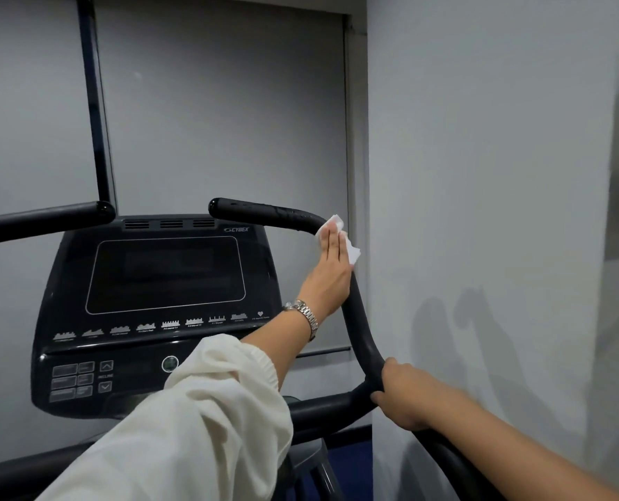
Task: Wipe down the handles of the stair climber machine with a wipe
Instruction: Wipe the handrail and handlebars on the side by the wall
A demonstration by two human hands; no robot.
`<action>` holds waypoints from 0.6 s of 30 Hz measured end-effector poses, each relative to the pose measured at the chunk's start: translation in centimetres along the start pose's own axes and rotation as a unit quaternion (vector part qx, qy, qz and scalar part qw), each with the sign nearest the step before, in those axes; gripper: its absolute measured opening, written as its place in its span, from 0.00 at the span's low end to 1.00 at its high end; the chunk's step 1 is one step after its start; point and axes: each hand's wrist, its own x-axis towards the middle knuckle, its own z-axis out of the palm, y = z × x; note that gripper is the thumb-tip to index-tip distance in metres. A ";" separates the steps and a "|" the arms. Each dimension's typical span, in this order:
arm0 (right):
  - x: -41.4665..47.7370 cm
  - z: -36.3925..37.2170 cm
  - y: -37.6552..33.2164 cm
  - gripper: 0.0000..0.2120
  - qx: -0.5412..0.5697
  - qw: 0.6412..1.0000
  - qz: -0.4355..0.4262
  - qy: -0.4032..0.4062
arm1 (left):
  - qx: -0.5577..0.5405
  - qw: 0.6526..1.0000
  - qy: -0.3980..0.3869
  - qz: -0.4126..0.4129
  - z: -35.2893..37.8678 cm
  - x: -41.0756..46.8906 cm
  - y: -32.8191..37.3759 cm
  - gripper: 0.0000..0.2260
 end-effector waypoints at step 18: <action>0.6 0.0 0.0 0.20 -0.018 1.000 -0.012 -0.003 | 0.055 0.996 0.064 0.010 -4.4 1.7 -4.0 0.24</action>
